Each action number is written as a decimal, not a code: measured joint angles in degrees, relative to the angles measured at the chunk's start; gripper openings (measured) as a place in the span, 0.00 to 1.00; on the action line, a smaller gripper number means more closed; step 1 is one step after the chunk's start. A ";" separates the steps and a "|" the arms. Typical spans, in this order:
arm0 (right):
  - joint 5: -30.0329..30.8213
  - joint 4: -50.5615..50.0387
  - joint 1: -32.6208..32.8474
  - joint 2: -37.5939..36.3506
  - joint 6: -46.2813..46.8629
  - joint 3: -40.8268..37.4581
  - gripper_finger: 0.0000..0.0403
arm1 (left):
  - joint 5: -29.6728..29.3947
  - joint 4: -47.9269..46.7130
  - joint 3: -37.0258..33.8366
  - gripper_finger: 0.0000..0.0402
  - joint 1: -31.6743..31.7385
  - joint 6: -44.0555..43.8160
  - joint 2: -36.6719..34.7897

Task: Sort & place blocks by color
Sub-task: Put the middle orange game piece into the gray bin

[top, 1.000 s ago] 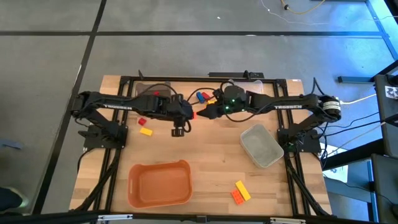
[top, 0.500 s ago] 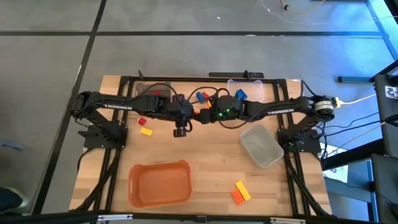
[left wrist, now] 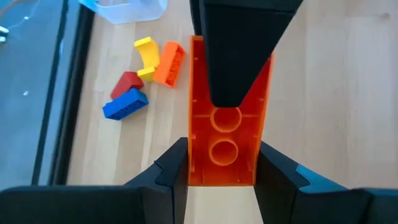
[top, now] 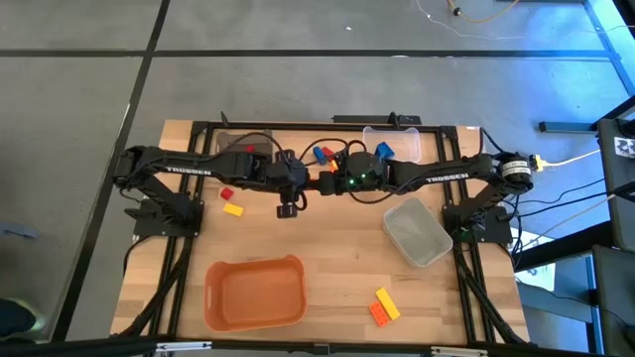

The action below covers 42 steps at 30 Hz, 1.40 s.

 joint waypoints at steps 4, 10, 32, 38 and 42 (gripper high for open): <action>-1.54 -1.04 -0.20 -0.57 -3.68 0.00 0.24 | 0.70 0.17 0.83 0.46 0.27 -0.25 0.02; -2.66 -15.15 -3.84 -6.72 -14.46 0.00 0.24 | 5.69 -7.84 8.43 0.65 2.09 -0.50 -0.03; 1.69 -15.57 -3.37 -50.09 -23.15 -27.11 0.24 | 8.12 70.39 -31.87 0.66 5.40 -26.27 -26.60; 0.13 -15.54 -3.24 -51.50 -27.63 -28.15 0.24 | 2.79 74.15 -33.48 0.66 5.44 -27.38 -26.51; -5.02 -16.68 -3.24 -50.36 -30.89 -28.15 0.24 | 0.92 74.12 -33.48 0.66 5.44 -27.84 -26.45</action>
